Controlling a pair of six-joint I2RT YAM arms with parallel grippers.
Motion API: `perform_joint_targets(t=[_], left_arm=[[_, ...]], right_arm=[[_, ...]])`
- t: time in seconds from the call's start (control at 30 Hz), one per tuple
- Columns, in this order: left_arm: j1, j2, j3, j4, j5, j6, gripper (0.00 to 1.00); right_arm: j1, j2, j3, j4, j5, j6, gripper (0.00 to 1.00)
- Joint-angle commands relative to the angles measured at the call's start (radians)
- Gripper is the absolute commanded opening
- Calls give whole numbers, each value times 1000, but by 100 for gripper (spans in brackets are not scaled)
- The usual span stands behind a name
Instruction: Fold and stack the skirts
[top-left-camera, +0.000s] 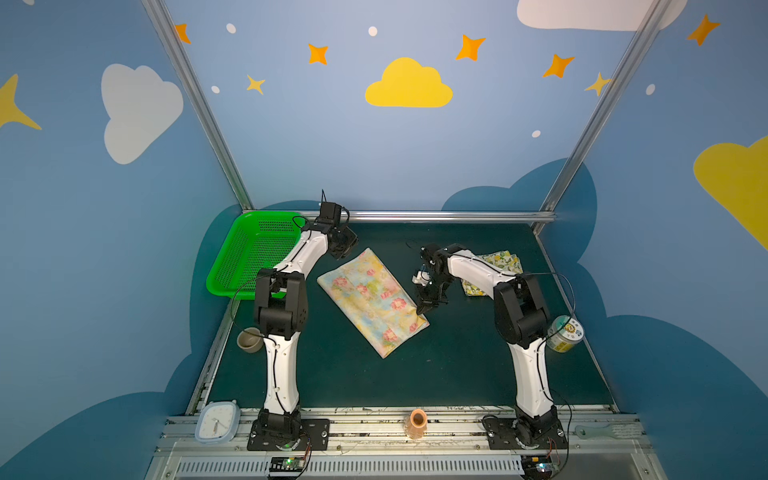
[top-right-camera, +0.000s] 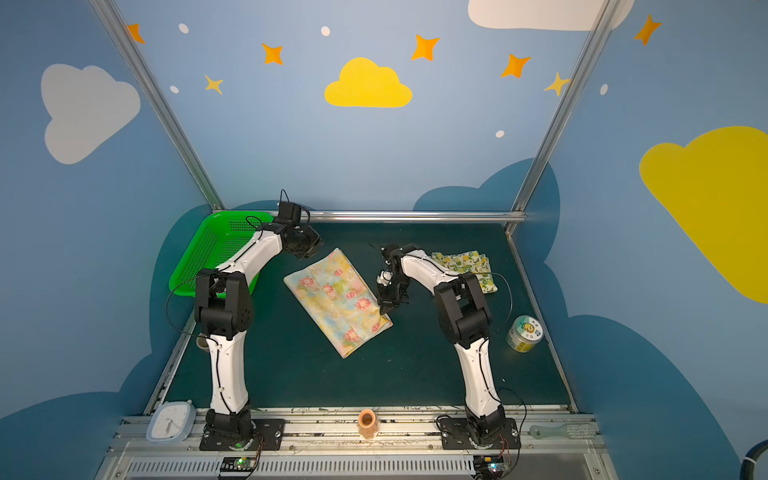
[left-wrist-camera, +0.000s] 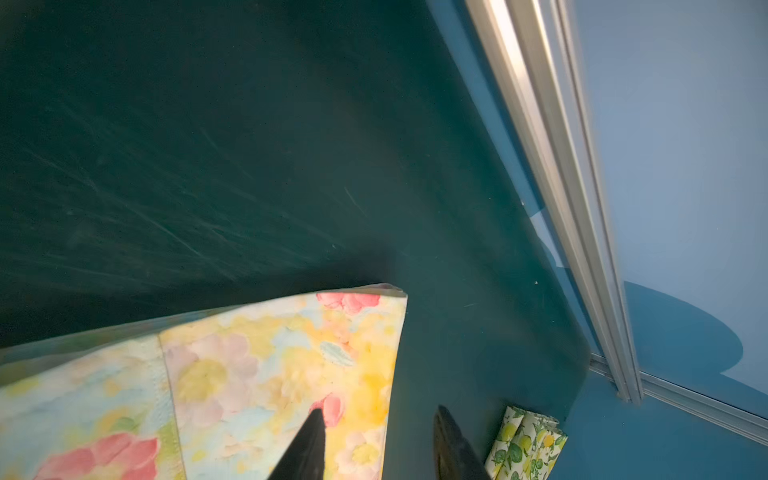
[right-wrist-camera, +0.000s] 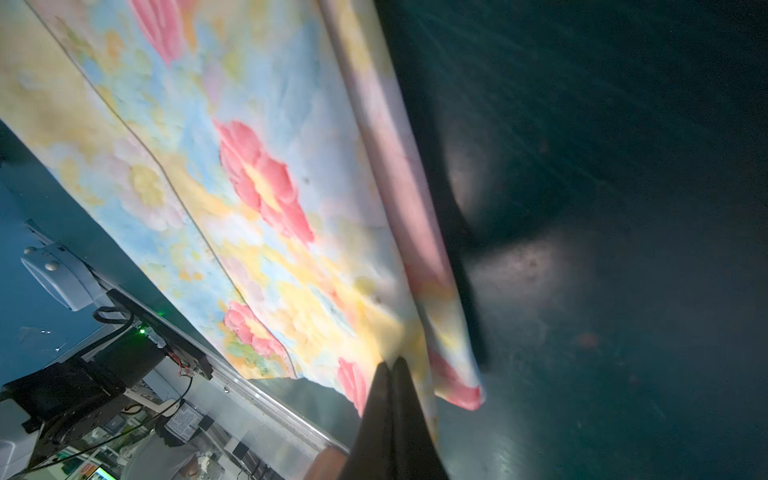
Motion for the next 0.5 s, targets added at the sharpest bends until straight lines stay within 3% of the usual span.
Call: perform_joint_targets(t=[0.0,0.47], left_arm=[[0,-50,-24,24,12,4,43],[-38,-83,-127,-20,46,48,43]], right_arm=[[8,-18,27,-42,32,-14,0],[4,26,66,-56,99,-33,0]])
